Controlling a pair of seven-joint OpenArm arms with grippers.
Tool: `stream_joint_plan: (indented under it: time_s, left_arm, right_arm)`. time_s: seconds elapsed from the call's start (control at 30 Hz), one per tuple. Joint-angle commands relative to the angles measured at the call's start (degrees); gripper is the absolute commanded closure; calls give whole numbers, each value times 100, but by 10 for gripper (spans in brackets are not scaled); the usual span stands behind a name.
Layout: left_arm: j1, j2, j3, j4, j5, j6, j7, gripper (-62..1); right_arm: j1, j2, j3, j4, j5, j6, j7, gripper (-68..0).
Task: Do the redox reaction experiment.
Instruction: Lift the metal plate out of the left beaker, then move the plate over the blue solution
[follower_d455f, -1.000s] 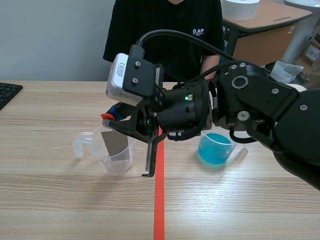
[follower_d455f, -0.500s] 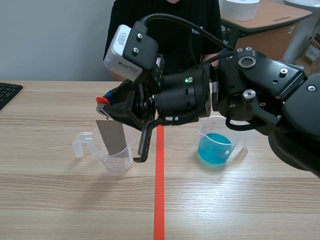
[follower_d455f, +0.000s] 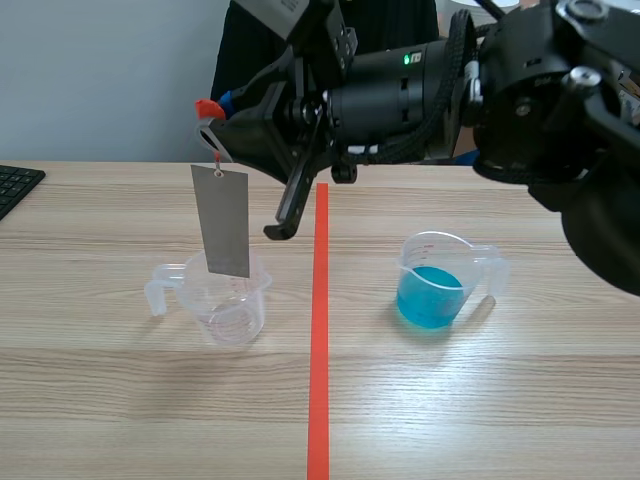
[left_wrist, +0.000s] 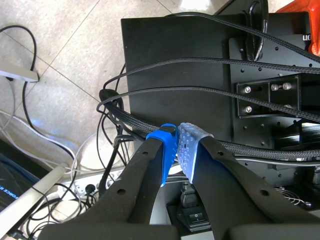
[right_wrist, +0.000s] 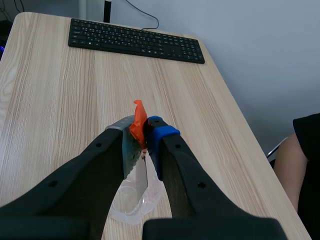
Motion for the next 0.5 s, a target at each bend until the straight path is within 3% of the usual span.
stream_joint_plan:
  time_s: [0.0,0.17,0.47]
  left_arm:
    - [46,0,-48,79,-17,-13,-37,-45]
    - [46,0,-48,79,-17,-13,-37,-45]
    - [46,0,-48,79,-17,-11,-42,-45]
  right_arm:
    - [149,13,162,212,227,4,-125,-13]
    - [149,15,560,566,743,151,-1036,-13]
    - [144,46,1486,833,1722,151,-2330,-13]
